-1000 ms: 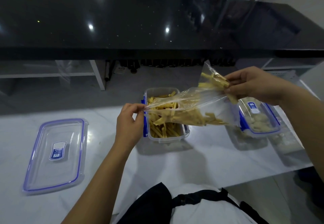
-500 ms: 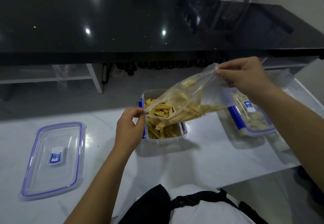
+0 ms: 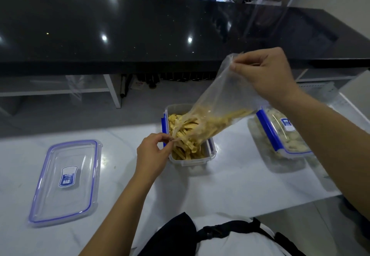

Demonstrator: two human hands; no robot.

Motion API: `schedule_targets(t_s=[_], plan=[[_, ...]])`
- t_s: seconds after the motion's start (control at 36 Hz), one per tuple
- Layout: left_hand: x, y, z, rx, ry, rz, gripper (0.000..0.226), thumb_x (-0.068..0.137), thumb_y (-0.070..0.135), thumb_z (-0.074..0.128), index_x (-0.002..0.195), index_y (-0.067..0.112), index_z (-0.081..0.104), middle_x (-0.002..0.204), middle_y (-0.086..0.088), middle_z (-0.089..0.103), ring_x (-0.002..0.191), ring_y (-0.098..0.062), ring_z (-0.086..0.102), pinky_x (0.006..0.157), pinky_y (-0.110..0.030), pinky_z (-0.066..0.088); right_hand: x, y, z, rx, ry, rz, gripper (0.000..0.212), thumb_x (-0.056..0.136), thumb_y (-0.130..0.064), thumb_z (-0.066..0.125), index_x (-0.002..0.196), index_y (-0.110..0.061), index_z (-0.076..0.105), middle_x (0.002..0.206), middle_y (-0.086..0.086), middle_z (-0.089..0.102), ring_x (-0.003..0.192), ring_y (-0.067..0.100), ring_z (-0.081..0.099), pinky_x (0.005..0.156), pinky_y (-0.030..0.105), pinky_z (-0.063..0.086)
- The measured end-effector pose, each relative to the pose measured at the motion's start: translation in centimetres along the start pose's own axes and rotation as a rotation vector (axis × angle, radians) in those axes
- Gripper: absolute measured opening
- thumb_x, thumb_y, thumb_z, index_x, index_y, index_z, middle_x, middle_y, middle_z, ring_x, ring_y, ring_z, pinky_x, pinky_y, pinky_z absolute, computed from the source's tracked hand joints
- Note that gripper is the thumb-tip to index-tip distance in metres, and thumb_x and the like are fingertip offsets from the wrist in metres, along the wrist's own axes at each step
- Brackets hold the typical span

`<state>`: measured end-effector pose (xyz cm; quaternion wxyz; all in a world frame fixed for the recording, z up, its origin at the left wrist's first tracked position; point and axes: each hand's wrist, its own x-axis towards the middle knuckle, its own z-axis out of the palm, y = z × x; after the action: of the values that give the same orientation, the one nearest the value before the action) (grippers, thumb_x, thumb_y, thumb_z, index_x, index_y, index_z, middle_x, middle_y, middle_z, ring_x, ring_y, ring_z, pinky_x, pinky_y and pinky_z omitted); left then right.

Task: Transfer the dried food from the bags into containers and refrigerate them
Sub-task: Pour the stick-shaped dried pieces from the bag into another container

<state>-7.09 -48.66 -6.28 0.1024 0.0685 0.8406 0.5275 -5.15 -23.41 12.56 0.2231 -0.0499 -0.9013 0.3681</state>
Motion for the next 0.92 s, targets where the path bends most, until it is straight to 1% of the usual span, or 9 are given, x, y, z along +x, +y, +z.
schedule_targets(t_s=[0.11, 0.19, 0.28, 0.42, 0.47, 0.56, 0.64, 0.78, 0.92], plan=[[0.5, -0.4, -0.2, -0.002, -0.045, -0.025, 0.01, 0.092, 0.032, 0.07, 0.101, 0.03, 0.067, 0.114, 0.008, 0.06, 0.11, -0.014, 0.057, 0.074, -0.021, 0.05, -1.0, 0.1, 1.0, -0.06, -0.175, 0.014, 0.016, 0.088, -0.017, 0.074, 0.092, -0.032, 0.073, 0.08, -0.023, 0.068, 0.076, -0.011, 0.065, 0.072, 0.007, 0.048], [1.5, -0.3, -0.7, -0.102, -0.031, -0.037, 0.017, 0.094, 0.033, 0.068, 0.11, 0.028, 0.069, 0.117, 0.01, 0.062, 0.106, -0.01, 0.062, 0.068, -0.013, 0.047, -1.4, 0.4, 0.9, -0.002, -0.036, 0.012, 0.016, 0.089, -0.018, 0.074, 0.097, -0.031, 0.073, 0.082, -0.024, 0.067, 0.078, -0.013, 0.064, 0.071, 0.006, 0.047], [3.1, 0.3, -1.3, -0.249, -0.022, -0.099, 0.022, 0.095, 0.03, 0.068, 0.116, 0.035, 0.064, 0.116, 0.014, 0.064, 0.1, -0.005, 0.064, 0.063, -0.015, 0.05, -1.5, 0.1, 0.9, 0.021, -0.106, 0.043, 0.016, 0.088, -0.016, 0.075, 0.094, -0.031, 0.074, 0.081, -0.02, 0.07, 0.076, -0.009, 0.066, 0.072, 0.008, 0.05], [5.6, 1.4, -1.4, -0.291, -0.195, -0.3, 0.063, 0.09, 0.016, 0.073, 0.144, 0.03, 0.045, 0.131, 0.007, 0.047, 0.096, -0.013, 0.06, 0.062, -0.03, 0.059, -1.5, -0.2, 0.9, 0.039, -0.07, 0.051, 0.014, 0.088, -0.016, 0.074, 0.098, -0.026, 0.075, 0.083, -0.011, 0.073, 0.078, -0.002, 0.069, 0.072, 0.014, 0.054], [6.0, 1.4, -1.1, -0.314, -0.26, -0.352, 0.063, 0.089, 0.009, 0.072, 0.143, 0.027, 0.046, 0.129, 0.002, 0.057, 0.099, -0.021, 0.065, 0.059, -0.034, 0.06, -1.4, -0.5, 0.9, -0.001, -0.099, 0.021, 0.014, 0.089, -0.016, 0.074, 0.098, -0.027, 0.075, 0.085, -0.009, 0.074, 0.078, -0.003, 0.068, 0.072, 0.012, 0.053], [6.1, 1.2, -0.7, -0.326, -0.251, -0.371, 0.056, 0.09, 0.006, 0.07, 0.139, 0.024, 0.051, 0.119, -0.005, 0.066, 0.101, -0.026, 0.068, 0.06, -0.037, 0.061, -1.1, -0.4, 0.6, -0.02, -0.013, 0.022, 0.013, 0.09, -0.019, 0.073, 0.1, -0.028, 0.074, 0.086, -0.015, 0.071, 0.082, -0.006, 0.067, 0.076, 0.014, 0.053], [5.7, 1.0, -0.6, -0.351, -0.231, -0.383, 0.057, 0.089, 0.004, 0.07, 0.139, 0.022, 0.051, 0.114, -0.007, 0.067, 0.095, -0.026, 0.07, 0.057, -0.035, 0.06, -1.7, -0.4, 1.4, -0.116, -0.213, 0.083, 0.012, 0.089, -0.021, 0.073, 0.1, -0.022, 0.079, 0.086, -0.014, 0.073, 0.083, -0.001, 0.069, 0.085, 0.028, 0.057], [4.3, 1.1, 0.1, -0.389, -0.23, -0.381, 0.069, 0.091, 0.002, 0.069, 0.147, 0.03, 0.04, 0.109, -0.008, 0.067, 0.093, -0.03, 0.071, 0.055, -0.039, 0.061, -2.3, -0.4, 1.2, 0.012, -0.066, 0.104, 0.01, 0.089, -0.021, 0.074, 0.097, -0.026, 0.077, 0.084, -0.012, 0.074, 0.081, 0.002, 0.07, 0.08, 0.027, 0.058], [-0.2, 0.6, 1.6, -0.504, -0.183, -0.44, 0.079, 0.093, 0.003, 0.066, 0.151, 0.038, 0.024, 0.11, -0.01, 0.065, 0.095, -0.03, 0.07, 0.056, -0.037, 0.06, -3.4, -1.0, 1.8, -0.091, -0.195, 0.024, 0.014, 0.091, -0.02, 0.071, 0.102, -0.015, 0.078, 0.095, -0.005, 0.074, 0.091, 0.006, 0.068, 0.089, 0.029, 0.055]])
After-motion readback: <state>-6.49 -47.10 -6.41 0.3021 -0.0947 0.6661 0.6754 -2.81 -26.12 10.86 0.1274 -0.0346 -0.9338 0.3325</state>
